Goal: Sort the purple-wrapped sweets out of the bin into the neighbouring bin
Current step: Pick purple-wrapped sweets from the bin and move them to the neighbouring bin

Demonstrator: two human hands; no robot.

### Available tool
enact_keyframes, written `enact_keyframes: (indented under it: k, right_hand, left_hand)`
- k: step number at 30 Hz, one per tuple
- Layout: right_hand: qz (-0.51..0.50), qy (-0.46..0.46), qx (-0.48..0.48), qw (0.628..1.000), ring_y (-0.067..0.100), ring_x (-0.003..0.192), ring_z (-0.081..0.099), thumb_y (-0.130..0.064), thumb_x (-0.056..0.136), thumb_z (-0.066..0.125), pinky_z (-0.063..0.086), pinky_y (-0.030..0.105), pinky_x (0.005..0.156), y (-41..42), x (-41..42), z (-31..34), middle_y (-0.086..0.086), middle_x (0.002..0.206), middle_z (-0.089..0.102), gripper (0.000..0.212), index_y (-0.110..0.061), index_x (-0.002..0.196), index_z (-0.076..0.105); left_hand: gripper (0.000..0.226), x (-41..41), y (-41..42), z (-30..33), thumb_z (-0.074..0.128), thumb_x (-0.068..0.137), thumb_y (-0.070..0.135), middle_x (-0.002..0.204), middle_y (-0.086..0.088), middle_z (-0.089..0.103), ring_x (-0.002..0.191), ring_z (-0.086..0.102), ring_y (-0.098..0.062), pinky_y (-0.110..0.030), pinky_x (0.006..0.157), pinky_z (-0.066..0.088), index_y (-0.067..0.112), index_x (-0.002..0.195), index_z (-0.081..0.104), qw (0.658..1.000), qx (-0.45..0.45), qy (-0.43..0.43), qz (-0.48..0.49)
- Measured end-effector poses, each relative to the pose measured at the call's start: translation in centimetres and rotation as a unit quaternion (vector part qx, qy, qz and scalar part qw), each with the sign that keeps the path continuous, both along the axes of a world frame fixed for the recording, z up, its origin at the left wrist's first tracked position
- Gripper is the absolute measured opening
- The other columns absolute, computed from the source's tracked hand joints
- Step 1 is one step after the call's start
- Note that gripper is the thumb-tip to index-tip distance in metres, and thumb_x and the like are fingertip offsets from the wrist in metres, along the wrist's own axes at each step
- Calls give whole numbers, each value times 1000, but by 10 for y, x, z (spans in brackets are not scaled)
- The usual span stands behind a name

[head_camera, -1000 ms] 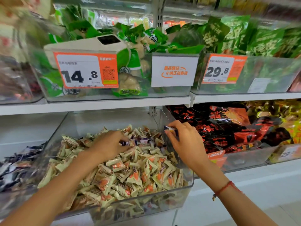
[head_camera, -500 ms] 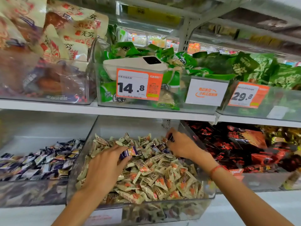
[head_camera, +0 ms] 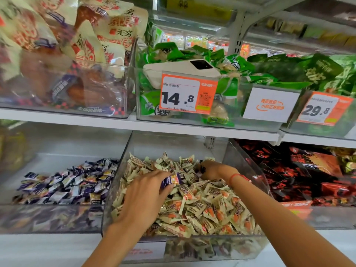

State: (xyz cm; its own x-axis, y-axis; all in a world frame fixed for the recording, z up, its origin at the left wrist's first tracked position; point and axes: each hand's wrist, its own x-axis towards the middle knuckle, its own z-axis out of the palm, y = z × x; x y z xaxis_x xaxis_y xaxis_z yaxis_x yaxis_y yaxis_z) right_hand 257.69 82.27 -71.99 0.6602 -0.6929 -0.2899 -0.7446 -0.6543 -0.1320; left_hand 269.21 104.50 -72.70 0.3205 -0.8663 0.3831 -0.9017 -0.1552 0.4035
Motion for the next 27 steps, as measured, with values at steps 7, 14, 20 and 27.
enact_keyframes:
  k: [7,14,20,27]
  right_hand:
    - [56,-292,76,952,11,89,65,-12,89,67,51,20,78,36,-29,24,-3,96,68,16,-22,101,65]
    - [-11,-449,327,832,16,86,63,-17,95,57,53,22,71,93,-56,52,8,103,63,30,-16,125,56]
    - [56,-438,192,876,11,66,52,-22,96,56,45,27,66,119,-36,52,-5,83,61,21,-26,117,56]
    - [265,-473,6,840,14,101,51,-15,98,52,43,24,83,176,74,51,0,114,52,27,-13,124,52]
  left_hand:
    - [41,3,-2,0,50,94,39,134,12,52,113,54,-4,-17,102,29,31,134,48,999,-23,35,-8]
    - [42,-1,8,11,54,90,41,129,18,46,124,37,-1,-16,102,24,33,131,50,999,-40,19,-9]
    - [36,13,49,48,62,85,44,97,22,60,76,52,8,-15,66,43,39,121,59,995,-76,59,33]
    - [29,101,103,34,61,91,30,104,-6,60,93,56,-27,-39,71,44,24,118,64,953,-137,19,269]
